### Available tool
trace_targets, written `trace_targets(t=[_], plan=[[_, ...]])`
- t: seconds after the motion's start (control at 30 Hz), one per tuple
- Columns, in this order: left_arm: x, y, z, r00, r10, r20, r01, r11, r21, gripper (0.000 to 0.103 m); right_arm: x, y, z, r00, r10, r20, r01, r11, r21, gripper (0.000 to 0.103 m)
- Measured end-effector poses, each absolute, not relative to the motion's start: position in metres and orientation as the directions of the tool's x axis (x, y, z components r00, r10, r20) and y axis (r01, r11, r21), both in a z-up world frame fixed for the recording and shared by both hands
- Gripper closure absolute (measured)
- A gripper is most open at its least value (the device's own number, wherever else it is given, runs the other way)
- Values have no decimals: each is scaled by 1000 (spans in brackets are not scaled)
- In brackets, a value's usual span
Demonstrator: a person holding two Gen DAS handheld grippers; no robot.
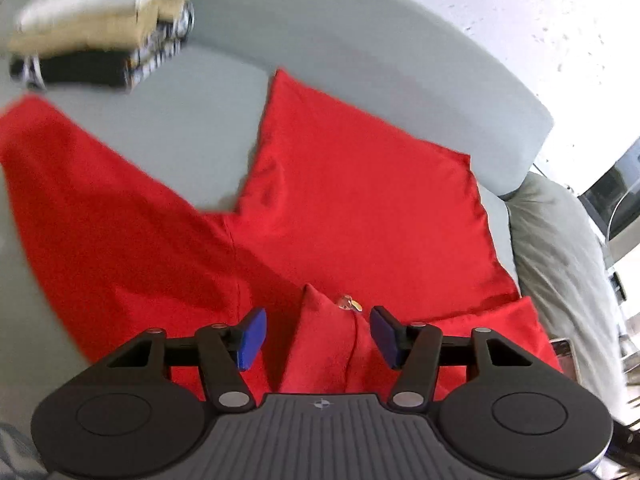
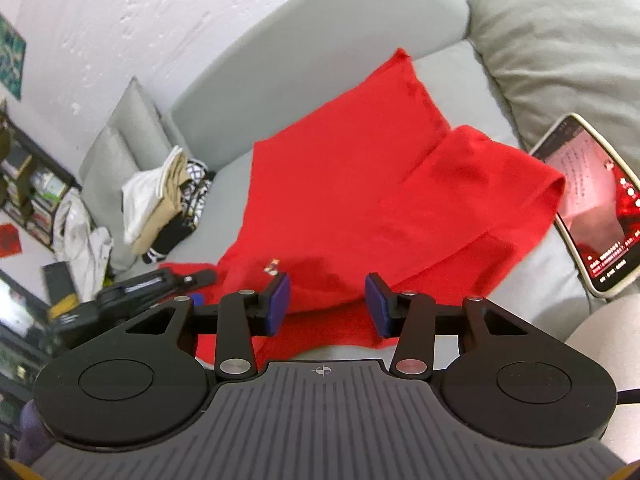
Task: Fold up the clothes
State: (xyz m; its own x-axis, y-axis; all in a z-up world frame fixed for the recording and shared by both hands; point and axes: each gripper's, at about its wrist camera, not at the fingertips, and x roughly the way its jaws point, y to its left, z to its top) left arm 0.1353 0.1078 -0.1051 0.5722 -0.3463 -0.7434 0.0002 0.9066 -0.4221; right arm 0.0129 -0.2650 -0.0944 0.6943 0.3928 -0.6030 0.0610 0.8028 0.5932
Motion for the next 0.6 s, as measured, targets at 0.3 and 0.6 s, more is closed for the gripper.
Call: trace_targets(t=[0.3, 0.6], plan=[[150, 122, -135, 483, -435, -760, -46, 854, -518, 68, 11, -276, -103, 691, 389, -610, 106, 779, 617, 54], [121, 115, -92, 573, -456, -681, 133, 872, -471, 103, 12, -278, -107, 686, 379, -621, 134, 773, 620, 54]])
